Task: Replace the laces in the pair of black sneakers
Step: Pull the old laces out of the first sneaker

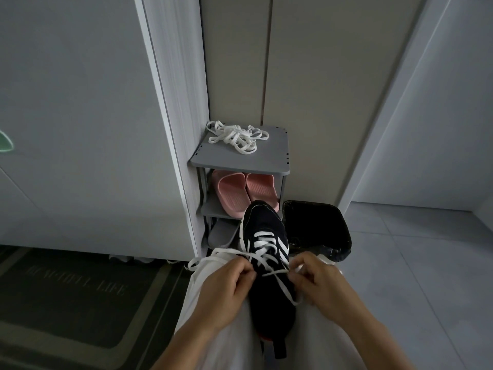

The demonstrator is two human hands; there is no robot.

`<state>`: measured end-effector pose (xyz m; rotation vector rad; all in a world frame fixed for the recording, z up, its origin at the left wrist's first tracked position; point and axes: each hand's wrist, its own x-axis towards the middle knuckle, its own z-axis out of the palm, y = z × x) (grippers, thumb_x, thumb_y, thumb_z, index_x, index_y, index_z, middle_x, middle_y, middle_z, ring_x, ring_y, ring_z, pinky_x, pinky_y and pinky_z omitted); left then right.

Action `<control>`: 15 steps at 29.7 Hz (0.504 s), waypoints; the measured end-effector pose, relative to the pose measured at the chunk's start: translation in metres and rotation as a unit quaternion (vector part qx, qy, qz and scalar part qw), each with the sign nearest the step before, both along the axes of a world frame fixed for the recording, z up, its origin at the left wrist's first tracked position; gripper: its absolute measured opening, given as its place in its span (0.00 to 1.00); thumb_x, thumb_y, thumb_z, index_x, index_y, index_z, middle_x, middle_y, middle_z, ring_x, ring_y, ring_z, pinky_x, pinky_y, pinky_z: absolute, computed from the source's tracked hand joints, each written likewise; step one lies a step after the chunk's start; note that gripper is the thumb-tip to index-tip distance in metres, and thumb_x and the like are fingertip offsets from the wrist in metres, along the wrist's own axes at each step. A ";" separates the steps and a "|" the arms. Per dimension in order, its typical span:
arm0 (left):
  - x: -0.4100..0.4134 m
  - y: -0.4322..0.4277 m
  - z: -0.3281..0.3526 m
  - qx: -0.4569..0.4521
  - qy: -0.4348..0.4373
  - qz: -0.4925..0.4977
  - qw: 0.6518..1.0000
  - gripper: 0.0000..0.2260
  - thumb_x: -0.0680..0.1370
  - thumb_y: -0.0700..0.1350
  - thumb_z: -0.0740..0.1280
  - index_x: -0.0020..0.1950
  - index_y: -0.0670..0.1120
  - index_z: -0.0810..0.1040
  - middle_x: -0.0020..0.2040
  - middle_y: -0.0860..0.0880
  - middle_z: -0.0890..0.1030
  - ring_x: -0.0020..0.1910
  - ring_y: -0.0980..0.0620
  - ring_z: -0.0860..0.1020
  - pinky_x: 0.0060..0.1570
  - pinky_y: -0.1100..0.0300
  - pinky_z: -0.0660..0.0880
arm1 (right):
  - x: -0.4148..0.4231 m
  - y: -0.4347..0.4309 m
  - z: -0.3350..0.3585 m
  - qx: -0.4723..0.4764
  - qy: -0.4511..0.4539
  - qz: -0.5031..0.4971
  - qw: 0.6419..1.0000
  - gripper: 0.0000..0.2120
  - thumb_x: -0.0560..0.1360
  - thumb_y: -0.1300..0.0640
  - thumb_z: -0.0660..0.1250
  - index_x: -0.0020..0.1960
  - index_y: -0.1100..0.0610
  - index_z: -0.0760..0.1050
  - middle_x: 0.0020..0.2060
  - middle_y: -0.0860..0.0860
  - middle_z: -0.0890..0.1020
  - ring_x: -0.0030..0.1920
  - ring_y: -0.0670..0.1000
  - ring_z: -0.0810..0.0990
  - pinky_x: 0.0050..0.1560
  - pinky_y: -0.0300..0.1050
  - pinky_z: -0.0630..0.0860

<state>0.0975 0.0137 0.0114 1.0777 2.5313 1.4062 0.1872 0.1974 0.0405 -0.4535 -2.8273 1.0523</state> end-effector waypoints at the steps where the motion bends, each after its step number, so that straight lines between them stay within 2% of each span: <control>1: 0.000 0.000 0.000 0.000 -0.007 -0.005 1.000 0.05 0.75 0.53 0.59 0.40 0.54 0.70 0.38 0.60 0.75 0.35 0.57 0.73 0.33 0.69 0.65 | -0.002 0.001 0.001 0.000 -0.004 -0.001 1.000 0.05 0.73 0.47 0.67 0.42 0.38 0.72 0.34 0.37 0.79 0.35 0.41 0.77 0.43 0.47 0.78; 4: 0.000 0.000 0.002 0.009 -0.025 -0.001 1.000 0.04 0.74 0.52 0.60 0.40 0.56 0.70 0.38 0.60 0.76 0.35 0.57 0.74 0.34 0.70 0.66 | -0.007 -0.001 0.003 0.003 0.007 0.000 1.000 0.06 0.72 0.51 0.68 0.39 0.41 0.74 0.37 0.38 0.79 0.38 0.39 0.77 0.43 0.39 0.76; 6: -0.001 0.000 0.002 0.008 -0.031 0.003 0.999 0.05 0.76 0.49 0.63 0.40 0.58 0.71 0.40 0.62 0.77 0.37 0.59 0.75 0.36 0.70 0.68 | -0.011 -0.005 0.008 -0.014 0.047 -0.008 0.999 0.10 0.74 0.56 0.67 0.38 0.44 0.71 0.37 0.42 0.78 0.39 0.37 0.75 0.41 0.32 0.73; 8: -0.001 0.001 0.001 0.001 -0.029 0.002 1.000 0.09 0.77 0.44 0.66 0.41 0.58 0.72 0.41 0.63 0.78 0.40 0.60 0.77 0.39 0.71 0.69 | -0.015 -0.011 0.012 -0.030 0.076 -0.009 0.997 0.10 0.75 0.59 0.66 0.39 0.47 0.70 0.37 0.43 0.76 0.39 0.37 0.74 0.40 0.30 0.71; 10: -0.002 0.000 0.004 0.010 -0.035 0.007 0.999 0.09 0.76 0.41 0.67 0.41 0.56 0.74 0.38 0.61 0.79 0.40 0.60 0.77 0.39 0.72 0.69 | -0.019 -0.017 0.017 -0.044 0.087 -0.003 0.995 0.05 0.75 0.58 0.66 0.42 0.51 0.72 0.37 0.44 0.77 0.38 0.40 0.75 0.40 0.31 0.72; 13: -0.005 -0.005 0.011 0.099 -0.132 0.038 0.986 0.06 0.74 0.47 0.67 0.38 0.50 0.76 0.34 0.55 0.78 0.35 0.59 0.75 0.37 0.72 0.68 | -0.024 -0.019 0.018 -0.048 0.095 0.016 0.994 0.01 0.75 0.57 0.67 0.46 0.53 0.76 0.42 0.44 0.76 0.40 0.42 0.76 0.43 0.31 0.72; 15: -0.011 -0.013 0.009 0.158 -0.183 0.112 0.964 0.13 0.73 0.52 0.67 0.36 0.43 0.75 0.30 0.52 0.73 0.31 0.58 0.70 0.34 0.67 0.66 | -0.024 -0.018 0.016 -0.039 0.083 0.016 0.996 0.03 0.75 0.58 0.67 0.47 0.51 0.74 0.43 0.43 0.74 0.40 0.40 0.74 0.44 0.29 0.70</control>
